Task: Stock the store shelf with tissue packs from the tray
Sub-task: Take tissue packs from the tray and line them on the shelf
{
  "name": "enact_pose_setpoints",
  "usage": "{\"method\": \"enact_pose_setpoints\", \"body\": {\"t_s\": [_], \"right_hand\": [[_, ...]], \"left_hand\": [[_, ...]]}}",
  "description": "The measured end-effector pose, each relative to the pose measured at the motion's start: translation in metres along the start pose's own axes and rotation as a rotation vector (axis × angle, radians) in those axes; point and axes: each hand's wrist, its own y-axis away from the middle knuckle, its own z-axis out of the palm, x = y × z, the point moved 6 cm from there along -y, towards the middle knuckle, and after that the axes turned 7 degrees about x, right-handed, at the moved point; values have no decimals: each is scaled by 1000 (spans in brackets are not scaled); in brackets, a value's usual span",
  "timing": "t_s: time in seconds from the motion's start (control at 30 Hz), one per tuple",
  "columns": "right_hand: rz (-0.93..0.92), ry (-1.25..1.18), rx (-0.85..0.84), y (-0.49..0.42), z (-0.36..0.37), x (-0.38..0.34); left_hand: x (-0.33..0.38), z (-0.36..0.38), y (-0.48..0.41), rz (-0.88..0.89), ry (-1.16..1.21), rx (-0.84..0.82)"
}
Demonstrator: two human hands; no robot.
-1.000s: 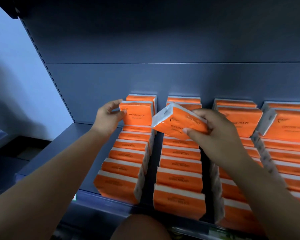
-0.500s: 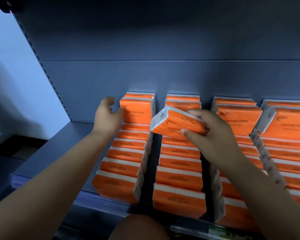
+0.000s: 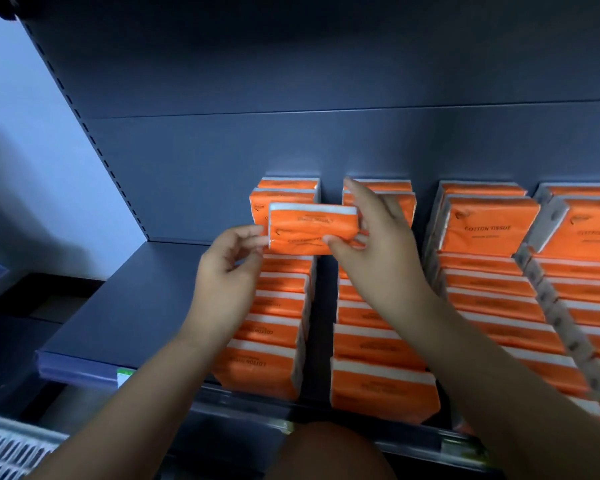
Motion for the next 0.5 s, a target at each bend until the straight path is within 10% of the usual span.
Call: {"method": "enact_pose_setpoints", "body": {"t_s": [0.5], "right_hand": [[385, -279, -255, -1, 63, -15]], "left_hand": [[-31, -18, -54, -248, -65, 12]]}}
